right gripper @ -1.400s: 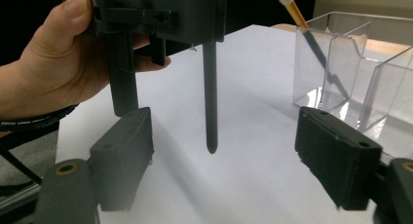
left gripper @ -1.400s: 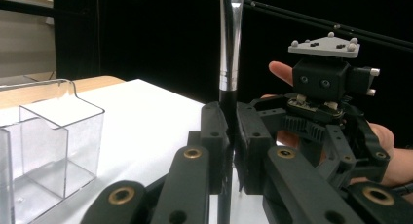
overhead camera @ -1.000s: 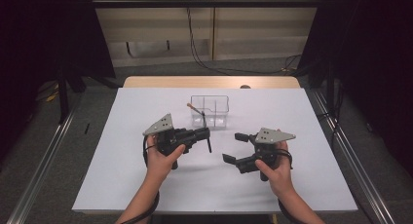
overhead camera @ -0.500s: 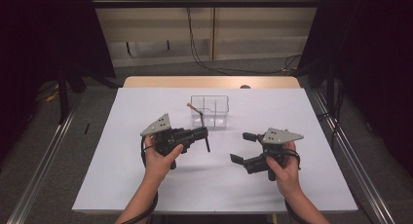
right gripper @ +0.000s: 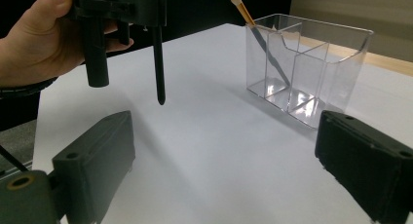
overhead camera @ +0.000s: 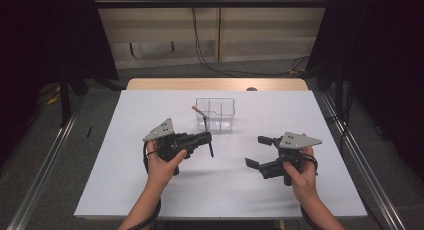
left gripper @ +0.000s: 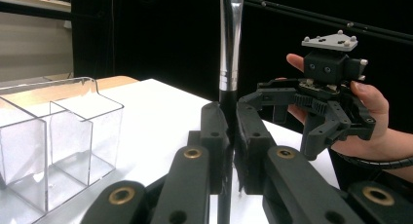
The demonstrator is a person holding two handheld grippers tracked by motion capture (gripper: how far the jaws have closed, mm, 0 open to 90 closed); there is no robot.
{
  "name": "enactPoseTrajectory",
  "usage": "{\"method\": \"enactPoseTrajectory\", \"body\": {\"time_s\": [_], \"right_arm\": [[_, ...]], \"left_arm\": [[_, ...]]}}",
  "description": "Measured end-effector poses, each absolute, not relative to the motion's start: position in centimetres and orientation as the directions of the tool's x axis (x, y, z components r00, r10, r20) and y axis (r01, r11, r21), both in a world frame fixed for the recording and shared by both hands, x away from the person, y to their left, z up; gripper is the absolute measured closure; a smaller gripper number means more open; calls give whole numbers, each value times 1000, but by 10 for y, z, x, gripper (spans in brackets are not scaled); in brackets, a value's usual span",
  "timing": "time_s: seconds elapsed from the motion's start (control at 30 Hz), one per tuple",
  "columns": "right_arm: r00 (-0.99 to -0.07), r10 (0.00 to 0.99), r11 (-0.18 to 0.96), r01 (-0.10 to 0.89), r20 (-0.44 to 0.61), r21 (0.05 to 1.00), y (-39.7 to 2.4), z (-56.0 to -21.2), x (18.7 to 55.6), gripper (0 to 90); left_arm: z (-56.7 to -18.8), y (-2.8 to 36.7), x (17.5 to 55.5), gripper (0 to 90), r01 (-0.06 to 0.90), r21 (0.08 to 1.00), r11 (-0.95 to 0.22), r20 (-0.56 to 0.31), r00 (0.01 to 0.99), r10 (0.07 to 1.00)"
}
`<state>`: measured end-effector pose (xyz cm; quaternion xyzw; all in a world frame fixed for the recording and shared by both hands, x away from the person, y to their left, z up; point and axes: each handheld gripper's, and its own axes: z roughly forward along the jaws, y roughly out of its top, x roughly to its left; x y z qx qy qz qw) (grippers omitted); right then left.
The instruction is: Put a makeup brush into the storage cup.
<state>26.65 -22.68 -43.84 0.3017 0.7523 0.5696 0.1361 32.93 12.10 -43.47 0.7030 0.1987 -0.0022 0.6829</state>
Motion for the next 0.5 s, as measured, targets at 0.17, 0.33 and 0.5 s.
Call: {"method": "enactPoseTrajectory", "body": {"time_s": [0.17,0.33,0.5], "right_arm": [[-773,617,163,306,145,938,-236,-440,266,72],[-771,620,161,304,144,939,-243,-440,265,72],[-773,621,172,299,133,939,-251,-441,264,73]], "left_arm": [[-436,120,329,837,283,959,7,-274,920,279],[-438,121,330,837,288,958,5,-278,918,283],[-438,121,331,837,286,958,4,-275,918,286]]}}
